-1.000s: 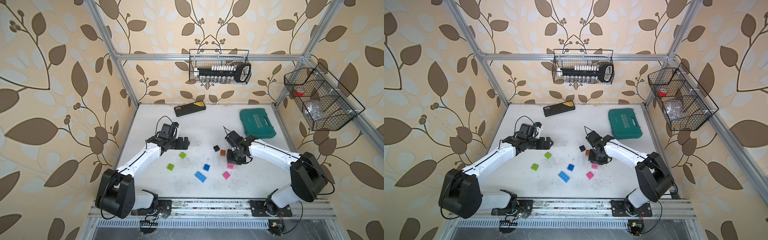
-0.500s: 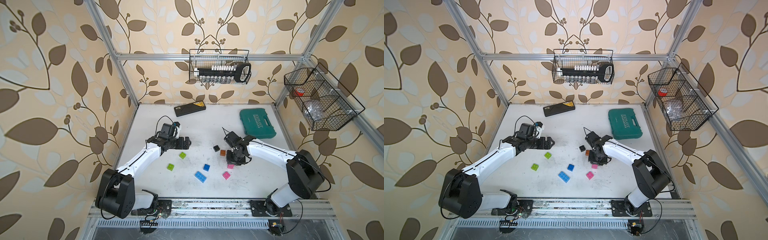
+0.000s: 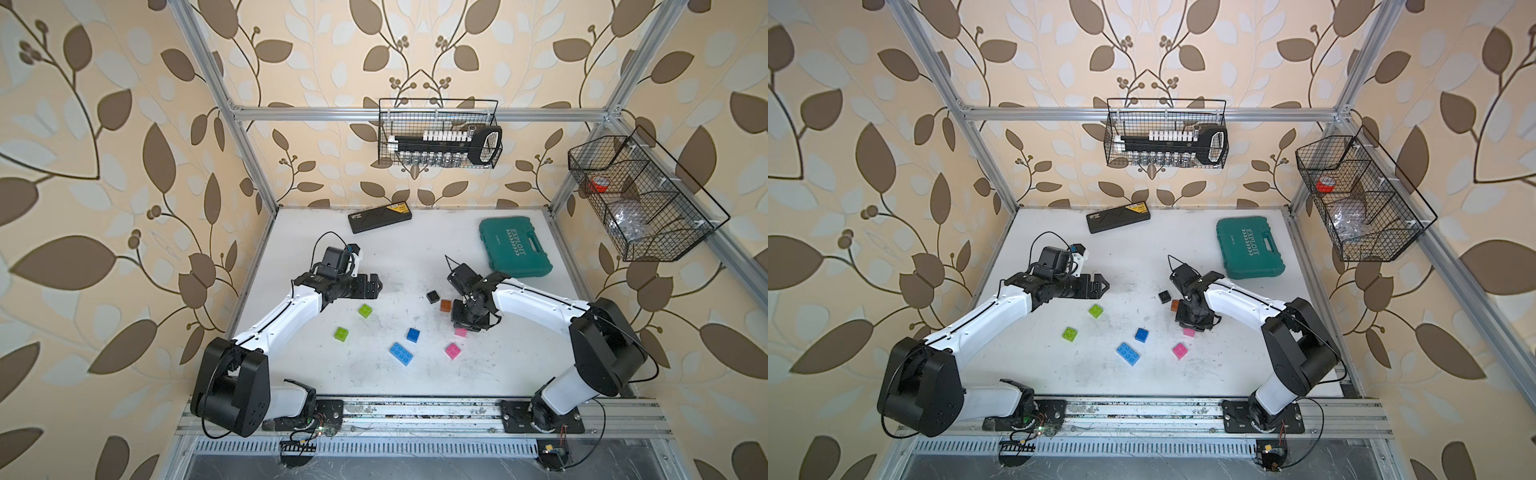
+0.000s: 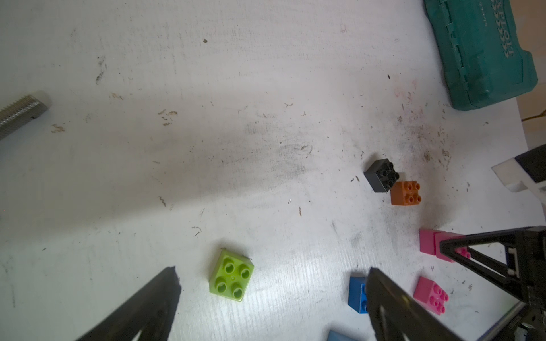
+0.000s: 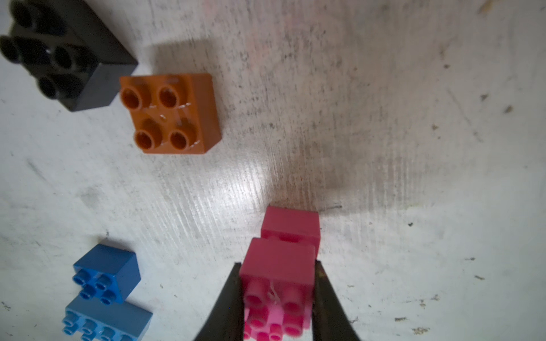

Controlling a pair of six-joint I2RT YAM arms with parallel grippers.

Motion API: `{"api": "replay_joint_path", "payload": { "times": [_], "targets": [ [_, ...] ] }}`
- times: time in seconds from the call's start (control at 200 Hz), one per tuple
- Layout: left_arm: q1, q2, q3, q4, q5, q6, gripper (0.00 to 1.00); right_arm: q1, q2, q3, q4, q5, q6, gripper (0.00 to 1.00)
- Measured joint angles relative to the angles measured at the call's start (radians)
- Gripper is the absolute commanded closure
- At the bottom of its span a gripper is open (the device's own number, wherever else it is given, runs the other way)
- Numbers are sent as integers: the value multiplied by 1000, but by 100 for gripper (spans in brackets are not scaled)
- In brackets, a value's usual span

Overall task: Assemble the number 4 with lego
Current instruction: Assemble the lego brick with the lego brick.

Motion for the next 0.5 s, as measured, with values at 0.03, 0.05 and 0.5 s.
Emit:
{"api": "replay_joint_path", "payload": {
  "times": [0.03, 0.05, 0.5],
  "targets": [
    [0, 2, 0, 0, 0, 0, 1, 0, -6, -7, 6, 0, 6, 93],
    [0, 3, 0, 0, 0, 0, 1, -1, -12, -13, 13, 0, 12, 93],
    [0, 26, 0, -8, -2, 0, 1, -47, -71, -72, 32, -23, 62, 94]
  ]
}}
